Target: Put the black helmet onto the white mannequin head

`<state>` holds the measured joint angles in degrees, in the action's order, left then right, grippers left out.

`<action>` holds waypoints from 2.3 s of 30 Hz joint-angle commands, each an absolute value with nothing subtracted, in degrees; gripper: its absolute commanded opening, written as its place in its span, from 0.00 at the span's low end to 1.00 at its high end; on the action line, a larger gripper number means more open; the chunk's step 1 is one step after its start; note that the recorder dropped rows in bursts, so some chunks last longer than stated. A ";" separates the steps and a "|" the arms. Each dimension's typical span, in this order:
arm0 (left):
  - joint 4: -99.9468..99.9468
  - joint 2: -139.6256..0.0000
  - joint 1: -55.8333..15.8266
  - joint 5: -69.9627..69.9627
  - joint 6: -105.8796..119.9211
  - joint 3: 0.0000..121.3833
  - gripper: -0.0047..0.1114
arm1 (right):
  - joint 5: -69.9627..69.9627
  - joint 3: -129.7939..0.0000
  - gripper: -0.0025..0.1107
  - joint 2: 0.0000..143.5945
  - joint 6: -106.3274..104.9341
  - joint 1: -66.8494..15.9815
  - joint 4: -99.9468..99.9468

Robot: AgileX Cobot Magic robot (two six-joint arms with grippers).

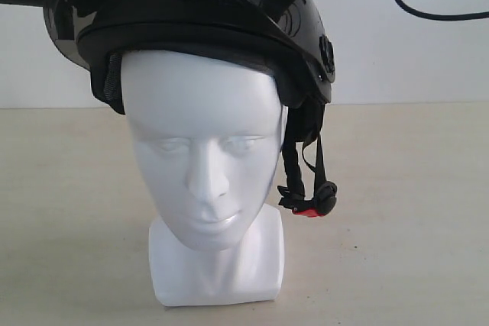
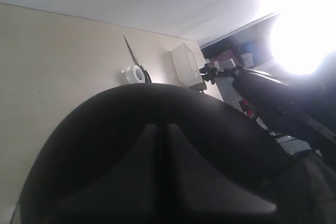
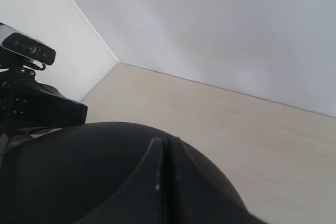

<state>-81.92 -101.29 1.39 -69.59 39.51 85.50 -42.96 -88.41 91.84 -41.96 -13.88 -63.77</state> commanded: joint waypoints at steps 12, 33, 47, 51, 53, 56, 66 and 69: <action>-72.35 -92.53 -1.96 -69.96 37.02 85.25 0.08 | -52.46 -88.91 0.02 91.79 -43.24 -13.68 -64.31; -65.69 -78.74 -5.41 -69.96 33.46 74.55 0.08 | -66.13 -88.91 0.02 89.78 -41.39 -13.68 -64.40; -68.68 -74.97 -5.41 -69.96 35.02 66.22 0.08 | -69.96 -88.68 0.02 88.64 -37.98 -14.60 -62.30; -69.48 -72.80 -5.41 -69.96 34.78 65.23 0.08 | -69.96 -88.68 0.02 88.64 -37.77 -16.56 -62.16; -69.60 -71.62 -5.41 -69.96 34.41 64.69 0.08 | -69.96 -88.68 0.02 88.64 -37.84 -17.48 -62.16; -69.60 -69.96 -5.41 -69.96 34.30 63.71 0.08 | -69.96 -88.68 0.02 88.64 -37.44 -17.98 -62.02; -69.51 -65.70 -5.41 -69.96 34.14 61.06 0.08 | -69.96 -88.68 0.02 88.53 -34.42 -17.98 -57.90; -69.38 -64.00 -5.05 -69.96 34.14 61.47 0.08 | -69.96 -88.68 0.02 88.41 -34.42 -17.98 -57.89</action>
